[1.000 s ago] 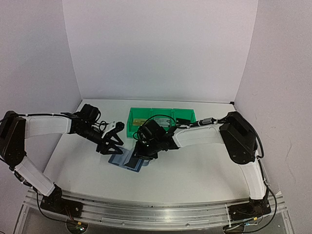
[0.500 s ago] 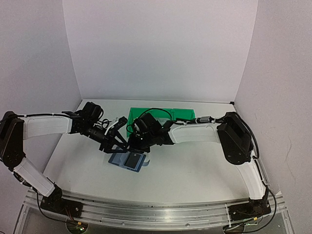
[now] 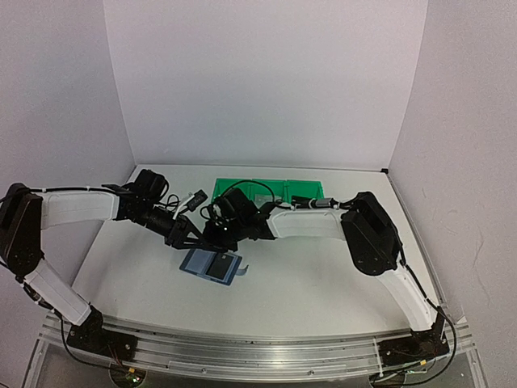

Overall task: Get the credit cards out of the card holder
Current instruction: Remove the credit card from the card holder.

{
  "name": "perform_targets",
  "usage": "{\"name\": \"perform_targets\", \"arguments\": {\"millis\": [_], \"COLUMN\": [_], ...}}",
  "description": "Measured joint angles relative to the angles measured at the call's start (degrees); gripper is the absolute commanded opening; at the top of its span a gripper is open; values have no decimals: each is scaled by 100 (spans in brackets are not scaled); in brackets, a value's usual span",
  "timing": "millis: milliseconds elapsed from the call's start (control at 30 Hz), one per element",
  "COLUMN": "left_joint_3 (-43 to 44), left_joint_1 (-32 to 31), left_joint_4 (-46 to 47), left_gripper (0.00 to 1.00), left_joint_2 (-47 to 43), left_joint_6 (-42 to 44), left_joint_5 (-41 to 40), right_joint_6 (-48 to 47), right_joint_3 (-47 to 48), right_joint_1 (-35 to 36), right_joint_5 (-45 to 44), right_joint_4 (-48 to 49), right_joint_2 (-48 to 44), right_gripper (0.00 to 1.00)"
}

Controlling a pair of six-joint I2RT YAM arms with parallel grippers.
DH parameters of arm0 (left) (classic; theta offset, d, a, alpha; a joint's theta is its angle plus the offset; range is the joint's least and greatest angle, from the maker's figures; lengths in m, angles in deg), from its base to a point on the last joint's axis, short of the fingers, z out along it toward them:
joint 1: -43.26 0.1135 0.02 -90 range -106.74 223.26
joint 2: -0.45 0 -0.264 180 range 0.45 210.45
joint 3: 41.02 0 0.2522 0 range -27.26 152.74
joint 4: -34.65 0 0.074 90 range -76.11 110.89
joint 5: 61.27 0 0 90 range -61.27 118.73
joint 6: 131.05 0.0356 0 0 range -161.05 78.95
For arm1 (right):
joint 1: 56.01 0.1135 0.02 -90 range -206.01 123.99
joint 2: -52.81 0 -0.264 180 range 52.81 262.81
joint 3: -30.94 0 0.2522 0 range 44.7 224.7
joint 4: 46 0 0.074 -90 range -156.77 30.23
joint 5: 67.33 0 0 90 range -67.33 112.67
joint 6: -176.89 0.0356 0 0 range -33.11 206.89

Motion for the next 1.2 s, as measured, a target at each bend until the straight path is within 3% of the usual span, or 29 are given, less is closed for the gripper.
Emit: {"name": "perform_targets", "arguments": {"millis": [200, 433, 667, 900, 1200], "left_joint_3": [-7, -7, -7, -9, 92], "left_joint_1": [4, 11, 99, 197, -4], "left_joint_4": [286, 338, 439, 602, 352], "left_gripper": [34, 39, 41, 47, 48], "left_joint_2": [297, 604, 603, 662, 1418], "left_joint_6": [-234, -177, -121, -291, -1100], "left_joint_5": [24, 402, 965, 34, -278], "right_joint_6": [51, 113, 156, 568, 1031], "right_joint_3": [29, -291, -1459, -2378, -2747], "right_joint_1": [-101, -263, -449, -402, -54], "right_joint_5": [-22, -419, -881, -977, -651], "right_joint_4": [-52, 13, 40, 122, 111], "right_joint_2": [92, 6, -1072, -1863, -1812], "right_gripper": [17, 22, 23, 38, 36]}}
